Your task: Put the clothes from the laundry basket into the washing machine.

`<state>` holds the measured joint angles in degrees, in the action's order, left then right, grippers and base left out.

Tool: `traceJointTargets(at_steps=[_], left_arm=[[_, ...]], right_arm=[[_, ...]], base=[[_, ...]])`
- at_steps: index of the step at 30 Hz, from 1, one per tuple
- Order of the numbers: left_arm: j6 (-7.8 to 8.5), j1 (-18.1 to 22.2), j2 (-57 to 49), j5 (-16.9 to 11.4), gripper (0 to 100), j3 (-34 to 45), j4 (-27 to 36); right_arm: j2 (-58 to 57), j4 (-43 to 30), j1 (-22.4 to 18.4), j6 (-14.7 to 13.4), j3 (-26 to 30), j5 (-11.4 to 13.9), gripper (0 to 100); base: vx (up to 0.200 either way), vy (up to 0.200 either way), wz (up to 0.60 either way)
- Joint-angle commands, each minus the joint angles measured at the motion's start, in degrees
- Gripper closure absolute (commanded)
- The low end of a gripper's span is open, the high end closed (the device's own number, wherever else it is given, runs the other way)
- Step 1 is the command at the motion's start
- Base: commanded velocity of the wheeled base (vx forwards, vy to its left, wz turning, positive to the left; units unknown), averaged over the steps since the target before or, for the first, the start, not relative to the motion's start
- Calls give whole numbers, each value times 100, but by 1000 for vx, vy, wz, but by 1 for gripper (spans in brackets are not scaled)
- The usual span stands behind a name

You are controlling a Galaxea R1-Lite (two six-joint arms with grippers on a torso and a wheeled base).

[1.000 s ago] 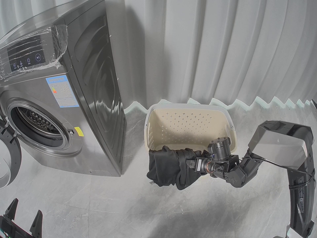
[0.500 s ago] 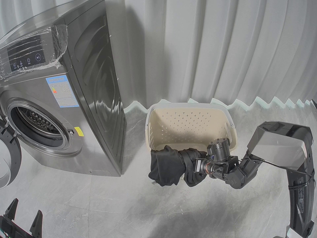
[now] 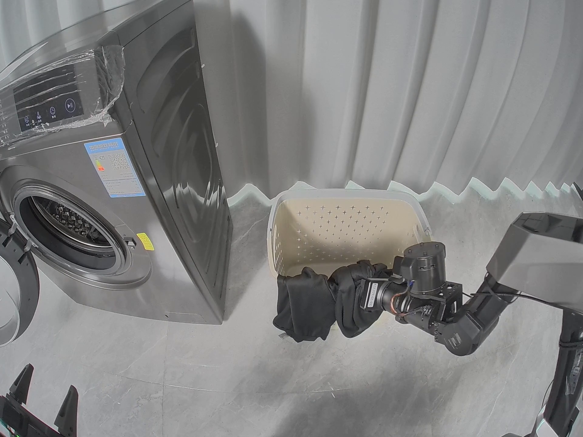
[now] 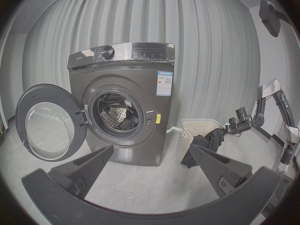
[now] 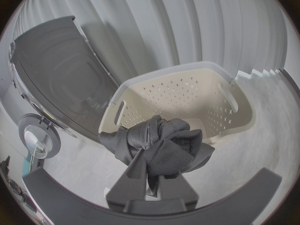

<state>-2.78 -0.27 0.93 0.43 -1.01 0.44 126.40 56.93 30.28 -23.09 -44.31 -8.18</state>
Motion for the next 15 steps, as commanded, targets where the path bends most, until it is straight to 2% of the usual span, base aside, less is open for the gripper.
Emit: traceJointTargets(at_steps=[1,5,8,9,11,13,15], left_arm=[[-3,0,-84,1,0,84,0],[-3,0,-84,1,0,84,0],[-3,0,-84,1,0,84,0],[-3,0,-84,1,0,84,0],[-3,0,-84,1,0,84,0],[-3,0,-84,1,0,84,0],[-3,0,-84,1,0,84,0]], right_arm=[[-977,415,136,6,722,1,100],[-1355,1215,259,6,1153,1,100],[-1443,1804,294,147,1381,-8,100],[-1522,2182,303,402,1592,-8,100],[-1637,2490,320,771,1812,1,100],[-1777,2665,382,1052,1962,1,100],[-2014,2657,496,1210,2049,1,100]], base=[[0,0,0],[0,0,0],[0,0,0],[0,0,0],[0,0,0],[0,0,0],[0,0,0]])
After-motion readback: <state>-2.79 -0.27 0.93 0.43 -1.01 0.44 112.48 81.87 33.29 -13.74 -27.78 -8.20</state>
